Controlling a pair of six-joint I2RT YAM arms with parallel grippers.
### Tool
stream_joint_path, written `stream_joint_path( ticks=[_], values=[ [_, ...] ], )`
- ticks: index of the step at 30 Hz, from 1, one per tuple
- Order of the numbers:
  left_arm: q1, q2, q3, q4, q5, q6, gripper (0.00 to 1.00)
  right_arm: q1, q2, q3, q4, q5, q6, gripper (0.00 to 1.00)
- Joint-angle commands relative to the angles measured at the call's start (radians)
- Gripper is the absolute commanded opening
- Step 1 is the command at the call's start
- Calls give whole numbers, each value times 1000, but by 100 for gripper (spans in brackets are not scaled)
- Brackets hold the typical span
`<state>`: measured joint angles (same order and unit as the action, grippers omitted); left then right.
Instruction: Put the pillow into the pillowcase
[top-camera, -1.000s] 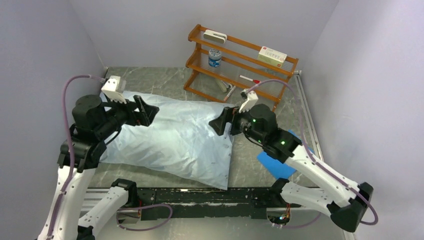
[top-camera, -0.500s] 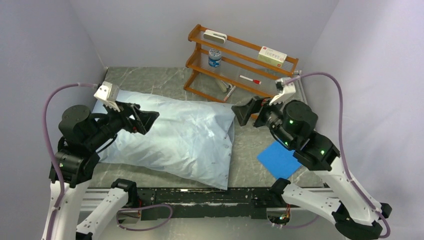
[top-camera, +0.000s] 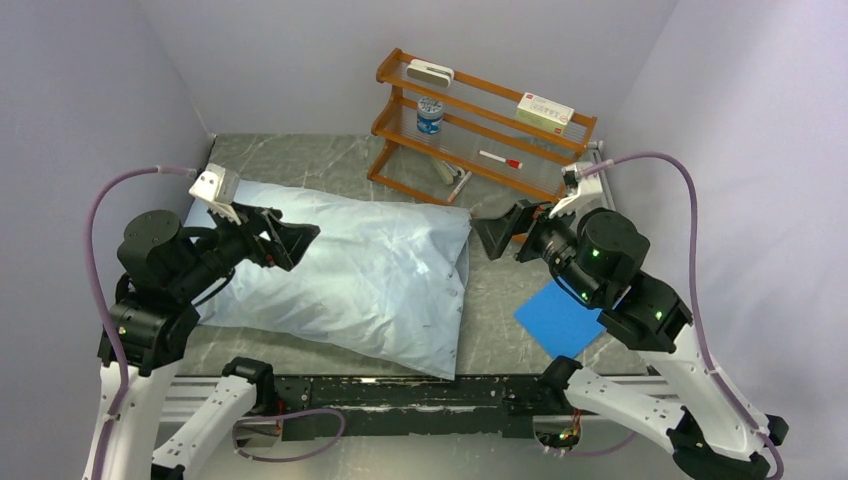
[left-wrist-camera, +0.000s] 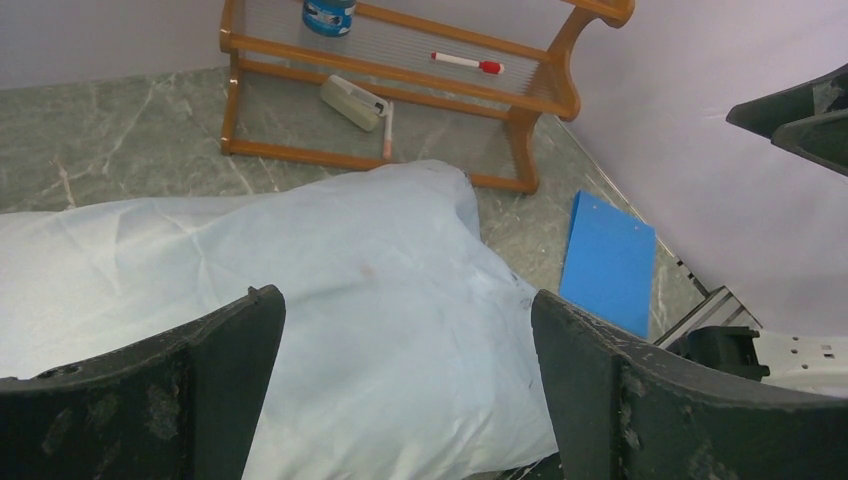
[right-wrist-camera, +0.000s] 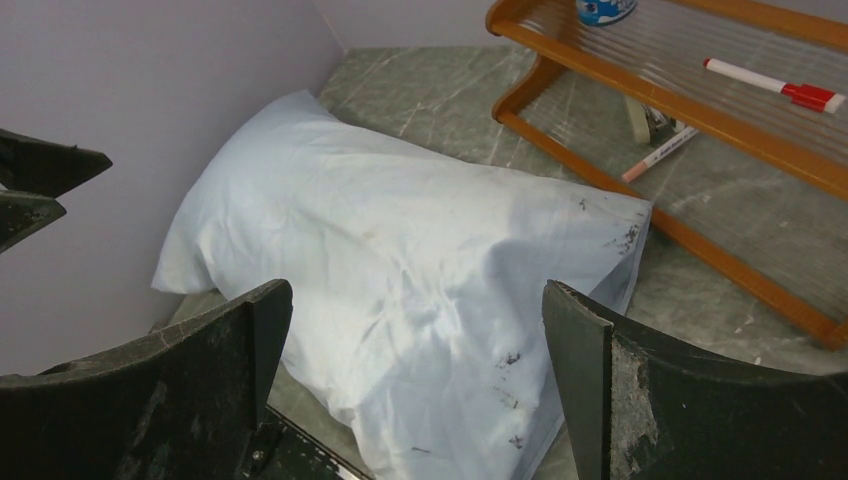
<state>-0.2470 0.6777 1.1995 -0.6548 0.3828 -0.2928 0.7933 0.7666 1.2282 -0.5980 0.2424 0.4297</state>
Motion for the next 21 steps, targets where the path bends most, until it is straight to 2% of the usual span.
stream_joint_path(
  ticks=[1, 21],
  values=[
    [-6, -10, 12, 16, -4, -14, 98, 0, -8, 26, -6, -7, 4, 100],
    [-6, -18, -19, 28, -21, -30, 98, 0, -83, -21, 35, -3, 17, 99]
  ],
)
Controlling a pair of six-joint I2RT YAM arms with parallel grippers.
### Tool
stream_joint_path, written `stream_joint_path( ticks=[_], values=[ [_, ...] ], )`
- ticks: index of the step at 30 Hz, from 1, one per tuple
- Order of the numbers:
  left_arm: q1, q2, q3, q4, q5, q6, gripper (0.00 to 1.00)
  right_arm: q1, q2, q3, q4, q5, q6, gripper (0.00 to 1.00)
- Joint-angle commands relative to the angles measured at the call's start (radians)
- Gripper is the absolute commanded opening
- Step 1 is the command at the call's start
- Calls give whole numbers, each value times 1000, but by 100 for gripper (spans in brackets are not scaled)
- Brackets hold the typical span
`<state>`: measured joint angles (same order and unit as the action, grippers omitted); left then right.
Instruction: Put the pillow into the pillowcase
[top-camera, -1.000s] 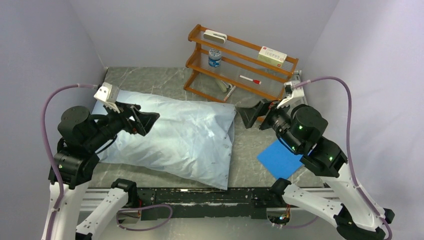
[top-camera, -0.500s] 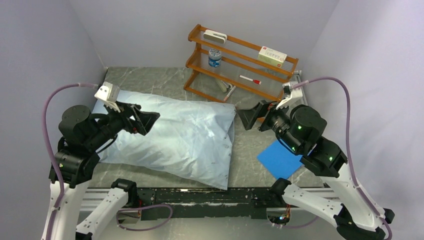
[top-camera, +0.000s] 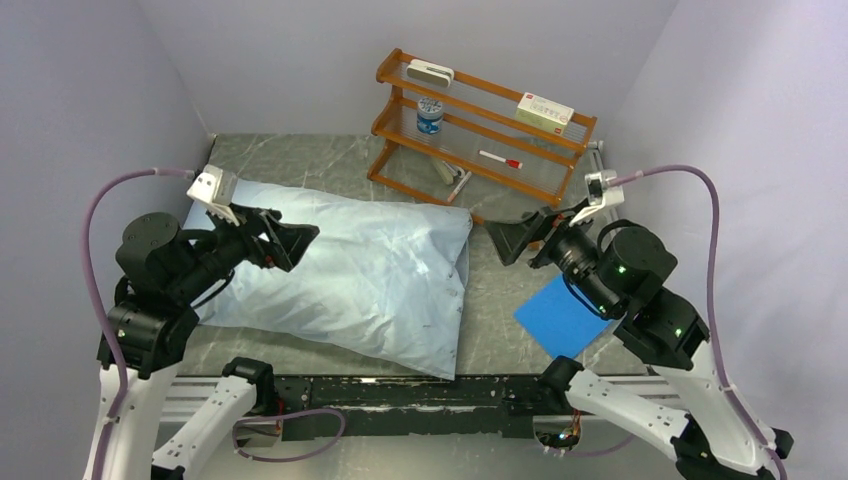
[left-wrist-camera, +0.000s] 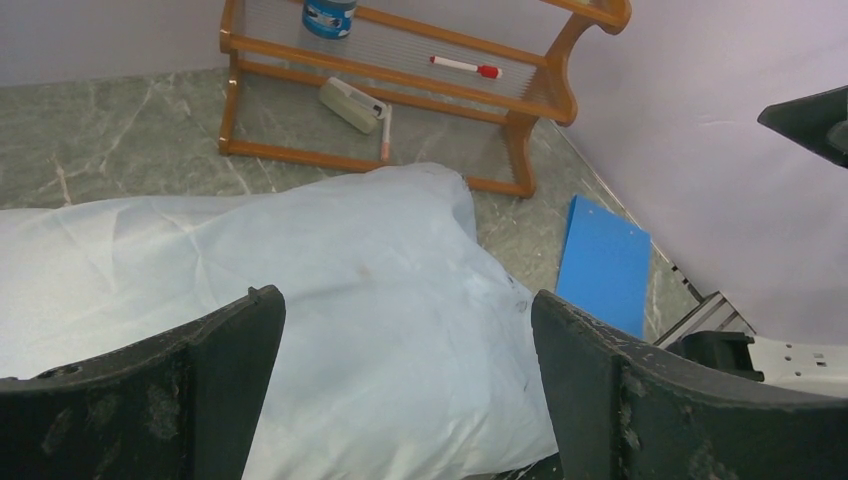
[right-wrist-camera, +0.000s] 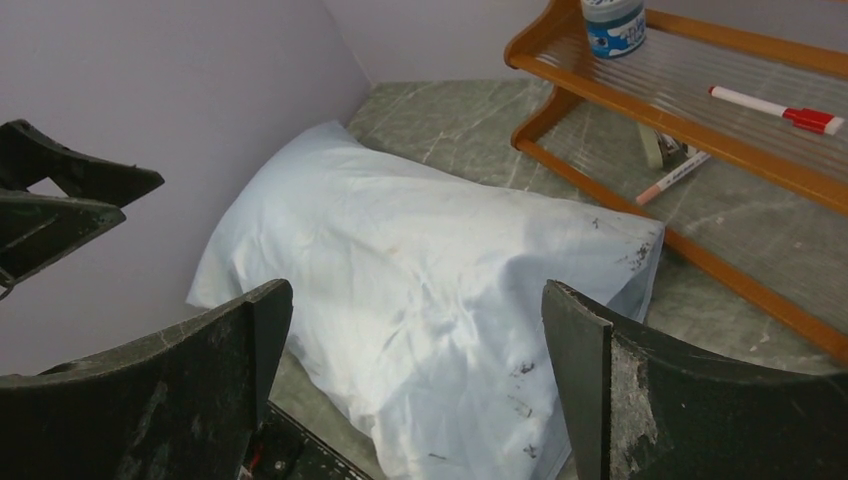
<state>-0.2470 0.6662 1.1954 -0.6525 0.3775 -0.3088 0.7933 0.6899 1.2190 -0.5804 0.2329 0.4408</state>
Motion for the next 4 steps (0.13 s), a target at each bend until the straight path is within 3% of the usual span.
stream_joint_path(
  ticks=[1, 4],
  values=[
    [-6, -7, -18, 29, -13, -15, 98, 0, -5, -16, 19, 7, 8, 99],
    [-6, -10, -19, 32, -13, -18, 98, -1, 5, -12, 3, 11, 14, 100]
  ],
)
